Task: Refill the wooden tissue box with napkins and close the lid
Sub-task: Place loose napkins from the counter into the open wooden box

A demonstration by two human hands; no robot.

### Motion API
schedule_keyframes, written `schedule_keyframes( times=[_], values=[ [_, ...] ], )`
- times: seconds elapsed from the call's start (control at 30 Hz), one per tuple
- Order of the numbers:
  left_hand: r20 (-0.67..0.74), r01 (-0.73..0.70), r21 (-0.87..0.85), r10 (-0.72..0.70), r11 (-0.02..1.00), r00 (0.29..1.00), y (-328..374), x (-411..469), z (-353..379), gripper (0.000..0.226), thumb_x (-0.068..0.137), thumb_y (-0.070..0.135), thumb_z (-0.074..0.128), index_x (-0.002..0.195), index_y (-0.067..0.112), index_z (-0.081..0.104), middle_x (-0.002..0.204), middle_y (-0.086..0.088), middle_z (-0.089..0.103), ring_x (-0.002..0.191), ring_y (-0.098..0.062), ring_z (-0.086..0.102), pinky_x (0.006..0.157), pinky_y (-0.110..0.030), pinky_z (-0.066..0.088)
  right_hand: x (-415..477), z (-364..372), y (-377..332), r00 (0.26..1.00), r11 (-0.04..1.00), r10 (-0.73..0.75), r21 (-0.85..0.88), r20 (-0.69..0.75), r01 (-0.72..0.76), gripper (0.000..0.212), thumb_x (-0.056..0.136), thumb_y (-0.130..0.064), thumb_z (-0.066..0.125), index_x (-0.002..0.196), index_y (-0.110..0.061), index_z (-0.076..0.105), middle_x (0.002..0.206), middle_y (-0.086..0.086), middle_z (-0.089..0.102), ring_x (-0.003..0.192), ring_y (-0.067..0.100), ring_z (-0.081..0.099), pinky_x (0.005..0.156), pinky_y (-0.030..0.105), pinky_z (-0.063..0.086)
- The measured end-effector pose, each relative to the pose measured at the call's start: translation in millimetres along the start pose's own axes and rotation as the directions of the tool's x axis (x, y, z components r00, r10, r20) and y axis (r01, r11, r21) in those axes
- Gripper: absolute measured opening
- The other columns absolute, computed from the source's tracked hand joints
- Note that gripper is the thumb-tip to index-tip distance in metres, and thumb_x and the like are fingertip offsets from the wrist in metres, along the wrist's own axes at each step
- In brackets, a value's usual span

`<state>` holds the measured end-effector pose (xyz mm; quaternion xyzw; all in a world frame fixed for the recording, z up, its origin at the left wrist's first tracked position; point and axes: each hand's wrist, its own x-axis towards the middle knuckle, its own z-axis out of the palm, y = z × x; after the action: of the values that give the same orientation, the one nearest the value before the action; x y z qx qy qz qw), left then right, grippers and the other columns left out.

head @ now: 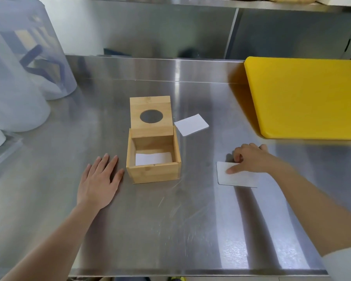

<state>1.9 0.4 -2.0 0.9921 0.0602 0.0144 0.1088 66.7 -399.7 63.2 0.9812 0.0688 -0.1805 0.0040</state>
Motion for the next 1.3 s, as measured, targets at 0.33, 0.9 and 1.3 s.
schedule_keyframes(
  times=[0.33,0.9,1.3],
  values=[
    [-0.002,-0.004,0.008,0.004,1.0,1.0,-1,1,0,0.053,0.094,0.047,0.03,0.143,0.027,0.029,0.154,-0.003,0.025,0.143,-0.02,0.017,0.116,-0.039,0.012,-3,-3,4,0.993,0.996,-0.034,0.09,0.112,0.024,0.016,0.085,-0.028,0.063,0.095,-0.023,0.053,0.099,0.001,0.056,0.093,0.018,0.047,0.085,0.034,0.02],
    [-0.008,0.008,-0.011,-0.008,1.0,1.0,2,1,-3,0.051,0.094,0.044,0.035,0.142,0.026,0.032,0.153,-0.003,0.028,0.142,-0.021,0.019,0.115,-0.039,0.013,-9,-41,-25,0.971,0.934,-0.238,0.282,0.025,0.221,0.013,0.087,-0.018,0.062,0.095,-0.015,0.071,0.08,-0.007,0.049,0.085,0.015,0.049,0.071,0.022,0.038],
    [-0.024,0.003,-0.002,-0.003,1.0,1.0,1,-2,-3,0.069,0.083,0.058,0.013,0.14,0.026,0.036,0.151,-0.004,0.033,0.141,-0.022,0.024,0.113,-0.041,0.016,-9,-101,-129,0.811,0.629,-0.585,0.65,0.033,0.427,0.01,0.08,-0.011,0.07,0.076,-0.019,0.074,0.071,-0.013,0.06,0.068,0.0,0.053,0.067,0.008,0.042]
  ],
)
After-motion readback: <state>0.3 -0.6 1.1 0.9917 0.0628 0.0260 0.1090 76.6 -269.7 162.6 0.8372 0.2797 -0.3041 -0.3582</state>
